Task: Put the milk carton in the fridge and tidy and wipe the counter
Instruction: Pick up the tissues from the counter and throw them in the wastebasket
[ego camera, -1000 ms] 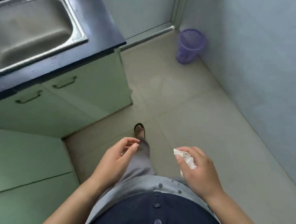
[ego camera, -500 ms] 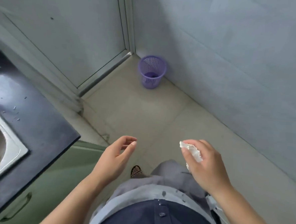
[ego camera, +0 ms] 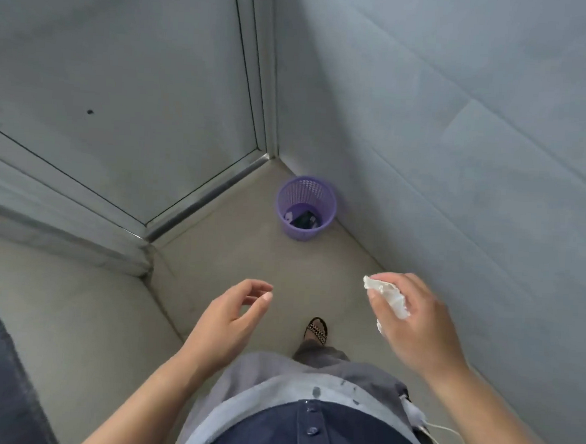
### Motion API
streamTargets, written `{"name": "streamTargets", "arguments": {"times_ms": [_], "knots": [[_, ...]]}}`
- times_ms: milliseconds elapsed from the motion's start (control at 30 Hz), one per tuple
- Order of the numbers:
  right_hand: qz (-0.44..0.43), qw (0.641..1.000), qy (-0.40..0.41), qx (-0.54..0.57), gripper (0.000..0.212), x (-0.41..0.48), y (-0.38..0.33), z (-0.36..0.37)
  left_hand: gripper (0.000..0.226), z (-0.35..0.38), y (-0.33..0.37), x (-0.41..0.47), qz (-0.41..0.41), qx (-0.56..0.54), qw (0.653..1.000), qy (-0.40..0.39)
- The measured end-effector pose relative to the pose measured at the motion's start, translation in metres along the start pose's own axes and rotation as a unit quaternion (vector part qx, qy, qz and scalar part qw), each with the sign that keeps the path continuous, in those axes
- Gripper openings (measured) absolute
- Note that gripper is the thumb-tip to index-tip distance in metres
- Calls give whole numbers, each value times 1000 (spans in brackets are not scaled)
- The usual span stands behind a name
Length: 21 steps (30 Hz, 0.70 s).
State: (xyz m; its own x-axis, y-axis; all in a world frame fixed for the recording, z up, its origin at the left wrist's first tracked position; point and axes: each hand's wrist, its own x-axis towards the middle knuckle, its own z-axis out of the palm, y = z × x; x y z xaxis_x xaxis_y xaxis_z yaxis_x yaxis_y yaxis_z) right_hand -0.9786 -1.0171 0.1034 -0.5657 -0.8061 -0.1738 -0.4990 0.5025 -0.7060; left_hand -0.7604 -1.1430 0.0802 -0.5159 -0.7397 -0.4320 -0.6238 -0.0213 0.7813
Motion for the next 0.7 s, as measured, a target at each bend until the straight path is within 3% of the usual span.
{"name": "streamTargets", "arguments": {"times_ms": [267,500,700], "knots": [[30,994,-100,-26,6,141,-8,25,12,-35,26,118,-46,-33,998,33],[61,989,-125,-50,16,282,-31,75,15,-71,17,271,-70,10,997,-44],[72,987,-141,-39,19,395,-13,132,19,-74,-4,410,-73,50,995,-50]]}}
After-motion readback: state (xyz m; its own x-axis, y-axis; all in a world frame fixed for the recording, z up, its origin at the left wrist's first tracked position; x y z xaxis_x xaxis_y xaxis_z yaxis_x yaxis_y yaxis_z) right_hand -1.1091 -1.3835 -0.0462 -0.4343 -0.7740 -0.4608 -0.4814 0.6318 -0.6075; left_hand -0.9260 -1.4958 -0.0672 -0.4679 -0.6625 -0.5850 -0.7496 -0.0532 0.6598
